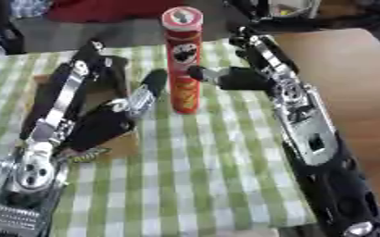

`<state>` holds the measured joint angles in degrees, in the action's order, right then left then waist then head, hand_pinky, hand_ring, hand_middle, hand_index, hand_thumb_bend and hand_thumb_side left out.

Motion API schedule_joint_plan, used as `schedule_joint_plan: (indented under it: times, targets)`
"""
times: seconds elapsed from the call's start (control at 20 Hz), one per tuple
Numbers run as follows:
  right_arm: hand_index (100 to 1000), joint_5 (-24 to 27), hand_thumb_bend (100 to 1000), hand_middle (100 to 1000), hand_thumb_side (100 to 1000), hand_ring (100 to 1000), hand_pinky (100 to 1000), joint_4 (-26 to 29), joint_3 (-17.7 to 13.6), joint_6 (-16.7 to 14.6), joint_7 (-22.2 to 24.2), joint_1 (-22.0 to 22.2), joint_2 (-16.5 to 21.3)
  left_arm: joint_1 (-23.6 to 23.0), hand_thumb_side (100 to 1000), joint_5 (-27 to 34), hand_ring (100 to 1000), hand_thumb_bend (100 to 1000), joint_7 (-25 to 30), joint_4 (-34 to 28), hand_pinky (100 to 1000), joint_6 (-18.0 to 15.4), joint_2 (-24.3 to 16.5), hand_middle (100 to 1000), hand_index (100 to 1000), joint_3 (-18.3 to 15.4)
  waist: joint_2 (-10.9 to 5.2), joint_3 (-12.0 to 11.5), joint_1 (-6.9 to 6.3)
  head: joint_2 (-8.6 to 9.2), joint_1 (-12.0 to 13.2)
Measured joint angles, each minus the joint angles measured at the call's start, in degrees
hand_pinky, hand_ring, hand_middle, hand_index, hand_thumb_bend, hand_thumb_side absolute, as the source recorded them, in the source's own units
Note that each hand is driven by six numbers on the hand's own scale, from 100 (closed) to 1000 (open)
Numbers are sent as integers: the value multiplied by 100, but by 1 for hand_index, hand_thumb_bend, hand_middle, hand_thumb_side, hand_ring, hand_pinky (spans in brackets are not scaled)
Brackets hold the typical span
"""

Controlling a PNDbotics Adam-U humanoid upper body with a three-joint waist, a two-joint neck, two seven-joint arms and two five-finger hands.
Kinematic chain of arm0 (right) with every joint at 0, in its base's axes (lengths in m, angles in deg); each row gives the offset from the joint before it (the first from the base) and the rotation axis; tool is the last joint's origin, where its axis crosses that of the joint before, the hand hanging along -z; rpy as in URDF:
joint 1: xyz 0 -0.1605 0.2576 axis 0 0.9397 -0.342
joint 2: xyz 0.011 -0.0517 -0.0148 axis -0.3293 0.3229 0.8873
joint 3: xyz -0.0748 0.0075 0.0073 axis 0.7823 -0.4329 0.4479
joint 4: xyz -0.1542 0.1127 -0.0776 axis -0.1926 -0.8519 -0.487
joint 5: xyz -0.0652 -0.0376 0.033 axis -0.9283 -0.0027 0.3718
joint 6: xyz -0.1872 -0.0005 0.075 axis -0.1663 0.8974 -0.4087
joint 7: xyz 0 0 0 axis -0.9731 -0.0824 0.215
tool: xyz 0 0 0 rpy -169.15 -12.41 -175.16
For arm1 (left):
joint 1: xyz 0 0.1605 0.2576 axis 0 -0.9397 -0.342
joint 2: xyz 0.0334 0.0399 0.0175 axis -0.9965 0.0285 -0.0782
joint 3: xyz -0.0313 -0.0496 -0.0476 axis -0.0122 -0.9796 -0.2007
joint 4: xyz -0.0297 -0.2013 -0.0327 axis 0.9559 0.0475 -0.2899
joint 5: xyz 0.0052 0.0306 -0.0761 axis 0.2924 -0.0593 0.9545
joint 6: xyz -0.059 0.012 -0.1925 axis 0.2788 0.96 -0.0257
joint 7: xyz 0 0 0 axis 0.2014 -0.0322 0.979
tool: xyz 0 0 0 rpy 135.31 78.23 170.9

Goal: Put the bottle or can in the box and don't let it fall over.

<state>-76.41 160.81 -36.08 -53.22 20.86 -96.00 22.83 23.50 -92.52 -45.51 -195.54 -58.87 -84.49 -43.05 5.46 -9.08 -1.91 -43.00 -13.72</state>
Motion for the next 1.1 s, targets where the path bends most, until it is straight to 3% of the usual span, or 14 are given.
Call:
schedule_joint_plan:
  times: [0.35, 1.1]
  targets:
    - [1000, -51, 660, 1000, 289, 1000, 1000, -1, -1, -5, 6, -3, -6, -1, 630, 75, 820, 437, -53, 0, 859, 23, 0, 315, 988, 0, 0, -1, 18, -18, 0]
    - [1000, -17, 514, 1000, 386, 1000, 1000, -7, -5, 88, 52, 13, -43, -26, 643, 74, 824, 433, -32, 0, 860, 56, 2, 308, 990, 0, 50, -16, 18, -22, 1]
